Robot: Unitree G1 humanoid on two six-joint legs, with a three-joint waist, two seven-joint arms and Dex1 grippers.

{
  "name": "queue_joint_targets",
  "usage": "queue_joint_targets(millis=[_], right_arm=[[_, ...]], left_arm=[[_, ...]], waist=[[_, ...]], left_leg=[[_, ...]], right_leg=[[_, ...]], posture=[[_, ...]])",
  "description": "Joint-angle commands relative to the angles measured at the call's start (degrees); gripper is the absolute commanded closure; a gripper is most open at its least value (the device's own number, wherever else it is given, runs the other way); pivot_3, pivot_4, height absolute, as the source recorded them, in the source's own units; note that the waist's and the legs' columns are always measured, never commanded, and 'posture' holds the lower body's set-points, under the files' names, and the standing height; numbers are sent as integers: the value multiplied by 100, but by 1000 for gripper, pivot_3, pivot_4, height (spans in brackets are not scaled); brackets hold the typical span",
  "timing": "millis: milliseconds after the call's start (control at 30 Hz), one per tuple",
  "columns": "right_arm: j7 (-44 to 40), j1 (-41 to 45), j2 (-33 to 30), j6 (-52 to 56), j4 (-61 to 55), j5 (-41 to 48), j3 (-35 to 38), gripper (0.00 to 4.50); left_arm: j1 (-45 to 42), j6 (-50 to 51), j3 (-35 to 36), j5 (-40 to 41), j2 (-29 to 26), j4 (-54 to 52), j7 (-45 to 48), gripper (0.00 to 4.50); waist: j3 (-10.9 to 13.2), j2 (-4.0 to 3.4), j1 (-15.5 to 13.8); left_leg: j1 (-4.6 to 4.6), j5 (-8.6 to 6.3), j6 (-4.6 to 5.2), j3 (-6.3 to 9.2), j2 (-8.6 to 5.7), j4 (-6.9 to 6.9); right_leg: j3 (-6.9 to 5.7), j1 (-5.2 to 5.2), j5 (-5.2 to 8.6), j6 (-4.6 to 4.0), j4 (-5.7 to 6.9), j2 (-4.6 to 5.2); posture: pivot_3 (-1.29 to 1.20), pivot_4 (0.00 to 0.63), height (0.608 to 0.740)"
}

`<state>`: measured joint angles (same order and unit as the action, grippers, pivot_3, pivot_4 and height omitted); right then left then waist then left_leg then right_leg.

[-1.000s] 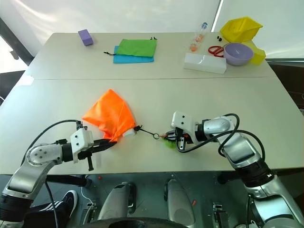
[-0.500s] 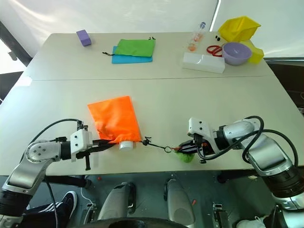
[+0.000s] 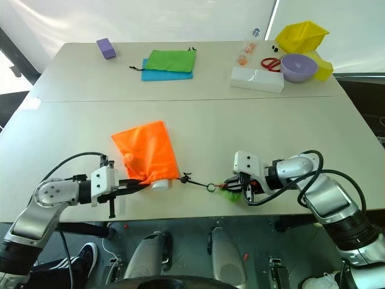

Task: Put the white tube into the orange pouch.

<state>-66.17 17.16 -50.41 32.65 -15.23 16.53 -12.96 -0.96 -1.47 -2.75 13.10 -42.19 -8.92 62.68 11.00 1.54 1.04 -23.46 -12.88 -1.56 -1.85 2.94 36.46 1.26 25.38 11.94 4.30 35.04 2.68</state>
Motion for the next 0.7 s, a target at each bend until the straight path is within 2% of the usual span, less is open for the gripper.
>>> queue_joint_targets(millis=[33, 67, 233, 300, 400, 533, 700], right_arm=[[127, 232, 144, 13, 37, 129, 270, 3751], [86, 212, 102, -9, 34, 92, 232, 3452], [122, 192, 52, -190, 9, -52, 205, 916], [138, 210, 79, -214, 31, -37, 247, 916], [120, 153, 106, -78, -29, 129, 337, 850], [16, 24, -31, 315, -372, 512, 574, 850], [269, -309, 63, 66, -479, 119, 182, 850]], left_arm=[[-102, 78, -28, 34, 19, -262, -88, 4500], [-101, 98, -39, 43, 24, -276, -98, 4500], [-19, 418, -6, 240, 14, -446, -109, 4500], [17, 782, 45, 479, -45, -565, -29, 4500], [-55, 1099, 151, 707, -80, -674, -22, 3672], [-90, 1241, 201, 817, -173, -845, 46, 1745], [-264, 1182, 372, 1068, -159, -612, 220, 1745]], waist=[[0, 0, -4], [0, -1, -9], [0, 0, -27], [0, 0, -24], [0, 0, -22], [0, -1, -24], [-1, 1, -25]], left_leg=[[0, 0, 0, 0, 0, 1], [0, 0, 0, 0, 0, 2], [-3, 0, 0, -1, -1, -3], [-3, 0, 1, -2, -1, -4], [-3, 0, 1, -1, 0, -3], [-2, 0, 1, 2, 0, 3], [-2, 0, 1, 1, 0, 3]], right_leg=[[0, 0, 0, 0, 1, 0], [0, 0, 0, 0, 2, 0], [0, 0, 0, 0, 2, 1], [0, 1, 0, 0, 2, 1], [0, 1, 1, 1, 3, -1], [-1, 0, 0, 1, 7, -3], [-1, -1, 1, 1, 5, -1]], posture=[[0, 150, 740], [0, 150, 740], [0, 150, 740], [0, 150, 740], [0, 150, 740], [0, 150, 740], [0, 150, 740]])
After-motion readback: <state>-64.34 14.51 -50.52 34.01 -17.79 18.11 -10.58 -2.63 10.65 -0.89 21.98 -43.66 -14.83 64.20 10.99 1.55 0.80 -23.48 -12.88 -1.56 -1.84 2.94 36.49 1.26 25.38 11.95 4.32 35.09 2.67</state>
